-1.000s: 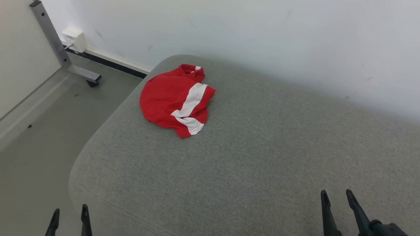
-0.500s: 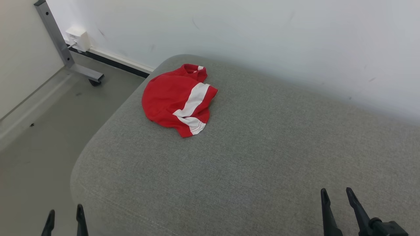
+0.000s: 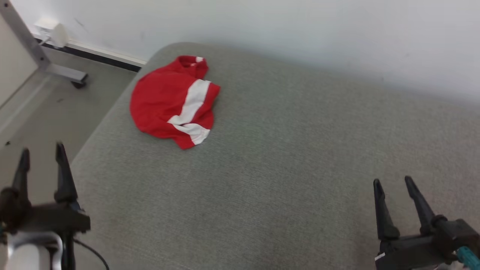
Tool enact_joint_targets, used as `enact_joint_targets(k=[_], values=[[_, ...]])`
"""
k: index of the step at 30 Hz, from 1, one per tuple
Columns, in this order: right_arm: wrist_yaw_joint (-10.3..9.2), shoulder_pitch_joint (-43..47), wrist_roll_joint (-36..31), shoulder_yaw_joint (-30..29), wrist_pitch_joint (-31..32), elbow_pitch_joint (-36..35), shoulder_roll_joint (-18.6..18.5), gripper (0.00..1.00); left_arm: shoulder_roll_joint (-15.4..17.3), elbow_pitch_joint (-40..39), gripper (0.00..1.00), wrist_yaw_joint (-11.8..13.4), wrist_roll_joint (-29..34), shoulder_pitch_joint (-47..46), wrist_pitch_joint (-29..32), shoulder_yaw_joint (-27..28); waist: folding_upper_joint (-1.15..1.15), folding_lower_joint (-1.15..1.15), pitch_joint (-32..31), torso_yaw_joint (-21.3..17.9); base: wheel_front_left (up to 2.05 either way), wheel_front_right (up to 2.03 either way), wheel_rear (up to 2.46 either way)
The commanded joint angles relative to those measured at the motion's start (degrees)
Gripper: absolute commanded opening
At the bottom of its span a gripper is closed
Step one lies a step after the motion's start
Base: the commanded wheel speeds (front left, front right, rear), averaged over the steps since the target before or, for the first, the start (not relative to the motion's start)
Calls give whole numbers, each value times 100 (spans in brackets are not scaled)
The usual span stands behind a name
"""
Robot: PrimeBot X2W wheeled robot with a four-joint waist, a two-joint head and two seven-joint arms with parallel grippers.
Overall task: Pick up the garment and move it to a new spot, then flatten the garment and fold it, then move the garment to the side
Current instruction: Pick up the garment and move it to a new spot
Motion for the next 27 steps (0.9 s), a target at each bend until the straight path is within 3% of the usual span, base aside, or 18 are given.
enact_joint_targets(k=[1, 14, 27], values=[[-17, -77, -31, -21, 19, -53, -62, 100, 10, 30, 100, -36, -42, -183, -10, 9, 0, 0, 456, -446, 0, 0, 0], [-17, -609, -305, -138, 148, -662, -11, 100, 742, 1021, 100, -197, -408, -2272, 64, 86, 0, 0, 1641, -1693, 0, 0, 0], [-17, -797, -387, -248, 50, -870, 156, 100, 1533, 2452, 100, -264, -420, -3382, 598, -203, 0, 0, 2114, -2366, 0, 0, 0]])
